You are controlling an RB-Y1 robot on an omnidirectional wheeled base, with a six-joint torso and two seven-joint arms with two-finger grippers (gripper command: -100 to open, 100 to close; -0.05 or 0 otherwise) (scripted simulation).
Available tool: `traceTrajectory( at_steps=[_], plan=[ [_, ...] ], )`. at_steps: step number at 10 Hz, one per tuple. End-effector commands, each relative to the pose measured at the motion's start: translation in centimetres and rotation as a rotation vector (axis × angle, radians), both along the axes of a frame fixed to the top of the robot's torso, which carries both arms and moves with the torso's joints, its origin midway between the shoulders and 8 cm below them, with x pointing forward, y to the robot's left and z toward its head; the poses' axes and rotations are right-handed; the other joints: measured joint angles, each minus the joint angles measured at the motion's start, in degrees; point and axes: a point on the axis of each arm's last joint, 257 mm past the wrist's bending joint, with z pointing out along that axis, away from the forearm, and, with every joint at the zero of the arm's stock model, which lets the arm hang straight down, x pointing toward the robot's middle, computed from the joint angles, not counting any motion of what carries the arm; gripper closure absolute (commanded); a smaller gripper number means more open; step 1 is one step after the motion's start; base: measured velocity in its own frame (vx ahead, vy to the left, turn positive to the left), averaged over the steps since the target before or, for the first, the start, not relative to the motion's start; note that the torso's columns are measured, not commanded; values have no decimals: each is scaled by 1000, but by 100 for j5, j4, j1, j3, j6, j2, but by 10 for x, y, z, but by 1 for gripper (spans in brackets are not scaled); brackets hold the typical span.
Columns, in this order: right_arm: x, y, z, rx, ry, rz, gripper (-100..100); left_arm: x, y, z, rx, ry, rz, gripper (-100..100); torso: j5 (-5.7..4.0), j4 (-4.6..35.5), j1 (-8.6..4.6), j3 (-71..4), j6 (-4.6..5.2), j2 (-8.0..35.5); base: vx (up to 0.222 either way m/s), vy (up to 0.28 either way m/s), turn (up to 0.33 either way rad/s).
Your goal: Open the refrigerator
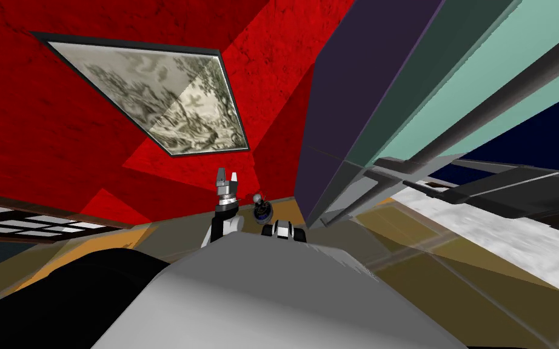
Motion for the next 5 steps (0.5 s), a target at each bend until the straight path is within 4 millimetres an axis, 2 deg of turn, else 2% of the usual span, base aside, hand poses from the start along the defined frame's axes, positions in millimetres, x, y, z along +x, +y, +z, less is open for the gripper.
traceTrajectory(
  at_steps=[1, 2, 3, 5],
  plan=[
    [-1, -2, -1, 1, 2, -5, 100, 0, 0, 0, 0, 0, 0, 0, -12, 5, -18, 12, 16, 13, -16, -3, -30],
    [0, 10, -3, 4, 7, 26, 100, 0, 0, 0, 0, 0, 0, 0, -21, 10, -36, 17, 38, 19, -109, -128, 34],
    [1, 21, -3, 7, 6, 55, 100, 0, 0, 0, 0, 0, 0, 0, -37, 22, -92, 39, 52, 55, -202, -270, 114],
    [3, 43, -3, 11, 6, 115, 100, 0, 0, 0, 1, 0, 0, 0, -68, 32, -145, 72, 75, 88, -212, -357, 102]
  ],
)
